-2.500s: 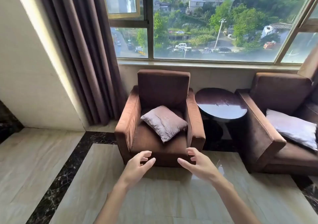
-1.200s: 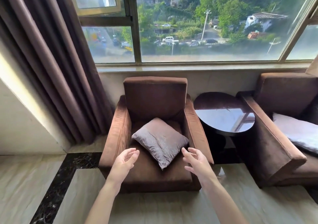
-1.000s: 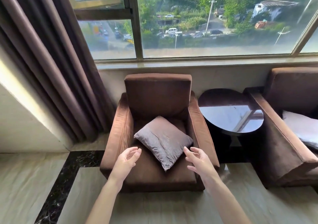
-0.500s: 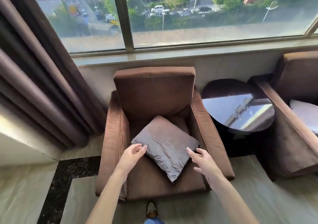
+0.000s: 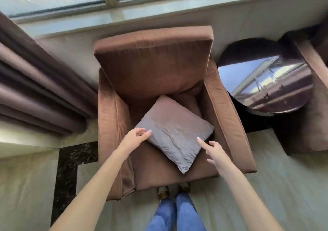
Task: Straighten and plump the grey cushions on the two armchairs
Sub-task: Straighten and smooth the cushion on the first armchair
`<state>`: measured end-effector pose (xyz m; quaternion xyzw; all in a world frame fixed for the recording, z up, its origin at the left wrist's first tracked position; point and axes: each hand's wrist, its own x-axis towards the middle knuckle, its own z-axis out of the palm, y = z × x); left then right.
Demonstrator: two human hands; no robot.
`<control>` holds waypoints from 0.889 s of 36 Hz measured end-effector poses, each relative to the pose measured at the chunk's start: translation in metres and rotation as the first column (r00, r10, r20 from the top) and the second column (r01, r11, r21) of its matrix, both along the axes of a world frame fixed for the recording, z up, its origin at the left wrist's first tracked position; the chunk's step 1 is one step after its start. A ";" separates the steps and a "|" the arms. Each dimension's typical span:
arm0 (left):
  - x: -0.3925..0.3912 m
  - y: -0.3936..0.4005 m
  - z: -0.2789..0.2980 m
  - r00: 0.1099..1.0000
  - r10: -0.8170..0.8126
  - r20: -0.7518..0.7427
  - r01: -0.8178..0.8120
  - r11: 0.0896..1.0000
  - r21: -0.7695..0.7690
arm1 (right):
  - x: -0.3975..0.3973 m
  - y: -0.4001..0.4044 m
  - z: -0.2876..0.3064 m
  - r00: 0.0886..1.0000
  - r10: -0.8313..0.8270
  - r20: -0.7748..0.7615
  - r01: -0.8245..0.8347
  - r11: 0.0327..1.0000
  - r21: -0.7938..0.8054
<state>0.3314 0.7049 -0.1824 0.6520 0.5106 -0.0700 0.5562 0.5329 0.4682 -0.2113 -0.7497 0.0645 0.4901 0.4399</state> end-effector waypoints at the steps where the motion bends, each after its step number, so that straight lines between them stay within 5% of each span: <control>1: 0.006 0.006 -0.009 1.000 -0.002 -0.015 0.002 1.000 0.003 | 0.005 0.006 -0.011 1.000 -0.006 -0.018 0.006 1.000 0.006; 27: 0.125 0.143 -0.301 0.962 -0.097 -0.256 0.113 0.992 0.048 | 0.064 0.055 -0.308 0.992 -0.099 -0.082 0.085 0.984 -0.159; 32: 0.138 0.168 -0.343 0.983 0.069 -0.172 -0.083 0.994 -0.076 | 0.065 0.070 -0.342 0.979 -0.156 -0.131 0.132 0.976 -0.176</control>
